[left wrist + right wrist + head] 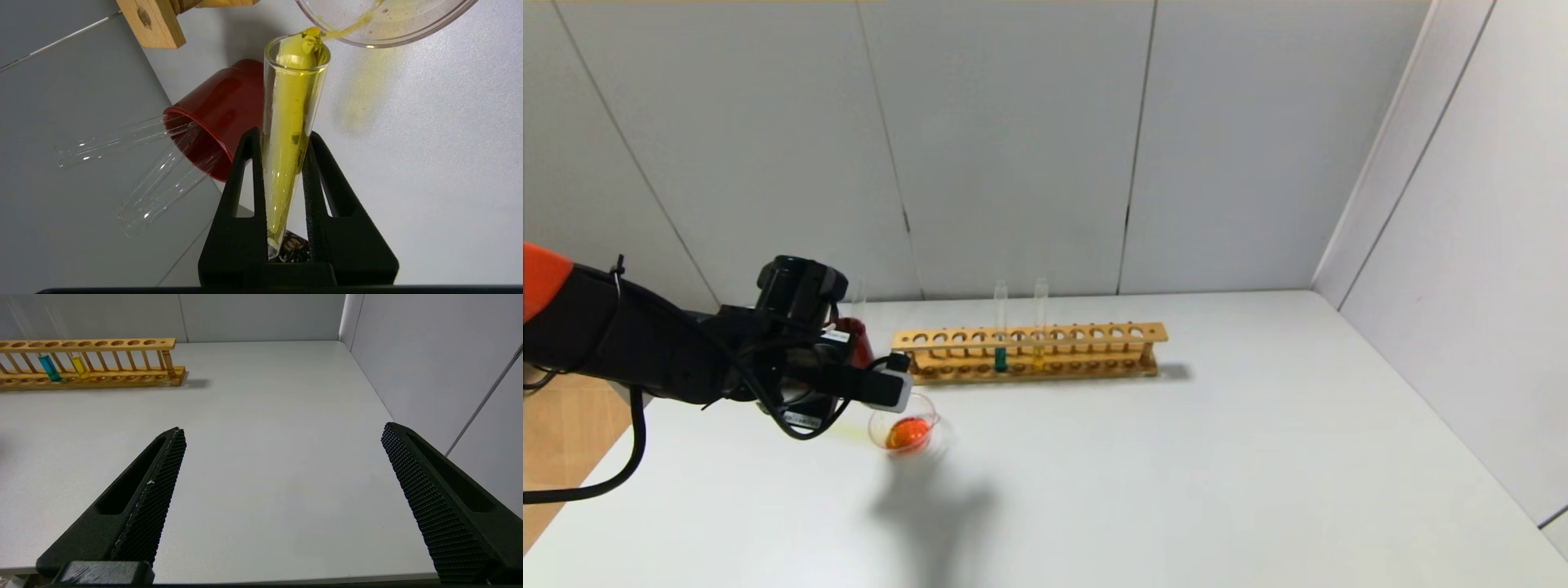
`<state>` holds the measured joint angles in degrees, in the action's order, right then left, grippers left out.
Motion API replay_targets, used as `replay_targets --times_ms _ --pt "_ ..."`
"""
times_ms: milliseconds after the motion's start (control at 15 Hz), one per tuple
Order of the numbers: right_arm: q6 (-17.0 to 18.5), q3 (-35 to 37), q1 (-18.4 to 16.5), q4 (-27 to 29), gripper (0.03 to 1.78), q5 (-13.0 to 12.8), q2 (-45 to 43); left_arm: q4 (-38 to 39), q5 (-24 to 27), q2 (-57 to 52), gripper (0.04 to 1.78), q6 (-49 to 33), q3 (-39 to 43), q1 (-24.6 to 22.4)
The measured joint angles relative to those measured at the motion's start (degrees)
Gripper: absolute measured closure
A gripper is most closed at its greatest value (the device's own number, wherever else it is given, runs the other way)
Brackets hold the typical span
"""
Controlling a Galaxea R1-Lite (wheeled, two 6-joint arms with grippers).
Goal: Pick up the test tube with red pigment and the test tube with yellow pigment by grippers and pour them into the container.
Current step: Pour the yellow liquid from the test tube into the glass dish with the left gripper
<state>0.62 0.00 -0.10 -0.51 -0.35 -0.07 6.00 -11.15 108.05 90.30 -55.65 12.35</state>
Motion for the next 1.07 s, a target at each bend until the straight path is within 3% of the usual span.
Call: replay_targets --times_ms 1067 --pt "0.00 0.00 0.00 0.02 0.06 0.02 0.00 0.20 -2.34 -0.30 1.51 2.90 0.02 1.60"
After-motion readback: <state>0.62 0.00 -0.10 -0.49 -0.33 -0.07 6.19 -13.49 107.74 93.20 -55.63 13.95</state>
